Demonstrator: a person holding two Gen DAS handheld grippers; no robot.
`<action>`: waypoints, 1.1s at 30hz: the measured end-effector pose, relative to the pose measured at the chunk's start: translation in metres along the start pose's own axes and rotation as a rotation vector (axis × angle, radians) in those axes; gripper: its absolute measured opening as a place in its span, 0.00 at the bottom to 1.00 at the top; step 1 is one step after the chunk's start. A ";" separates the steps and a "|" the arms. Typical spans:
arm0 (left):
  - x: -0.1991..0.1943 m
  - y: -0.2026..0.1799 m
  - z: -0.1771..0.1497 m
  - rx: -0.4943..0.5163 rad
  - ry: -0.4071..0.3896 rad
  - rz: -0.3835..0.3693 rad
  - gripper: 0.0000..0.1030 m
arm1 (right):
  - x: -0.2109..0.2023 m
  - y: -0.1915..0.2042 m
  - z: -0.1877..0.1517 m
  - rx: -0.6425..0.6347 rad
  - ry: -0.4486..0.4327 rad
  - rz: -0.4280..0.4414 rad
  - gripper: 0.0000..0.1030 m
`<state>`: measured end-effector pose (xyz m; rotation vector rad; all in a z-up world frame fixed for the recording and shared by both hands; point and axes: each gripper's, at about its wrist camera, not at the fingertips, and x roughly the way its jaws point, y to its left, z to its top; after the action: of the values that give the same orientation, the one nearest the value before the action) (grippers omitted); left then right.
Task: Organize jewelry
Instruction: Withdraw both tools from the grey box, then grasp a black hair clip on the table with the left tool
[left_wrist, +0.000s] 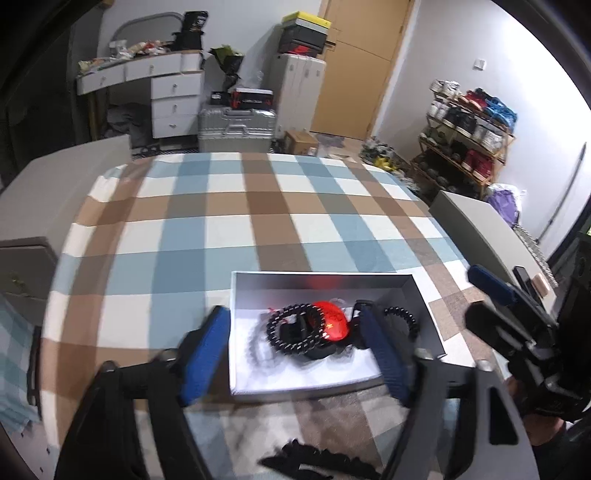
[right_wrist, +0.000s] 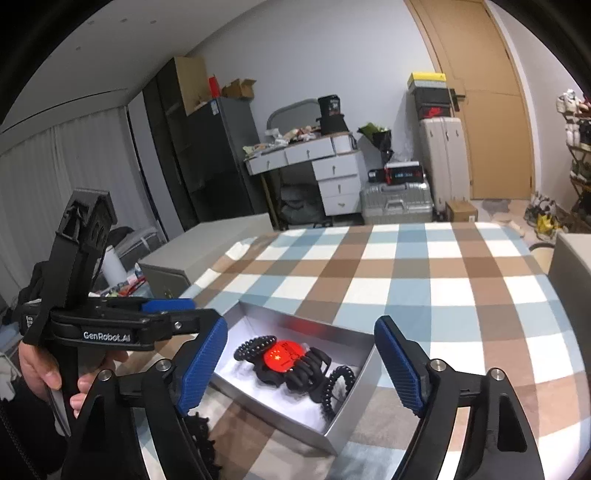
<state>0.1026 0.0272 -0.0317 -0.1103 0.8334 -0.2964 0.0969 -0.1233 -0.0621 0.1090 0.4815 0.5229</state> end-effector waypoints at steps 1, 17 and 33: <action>-0.003 0.001 -0.001 -0.007 -0.010 0.006 0.77 | -0.003 0.002 0.000 -0.002 -0.005 0.001 0.82; -0.043 -0.014 -0.023 0.010 -0.096 0.135 0.84 | -0.043 0.023 -0.012 0.014 -0.055 0.009 0.97; -0.033 0.002 -0.078 -0.093 0.032 0.174 0.96 | -0.042 0.032 -0.056 0.035 0.055 -0.001 1.00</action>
<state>0.0244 0.0402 -0.0608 -0.1197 0.8831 -0.0962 0.0247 -0.1178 -0.0869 0.1280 0.5441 0.5175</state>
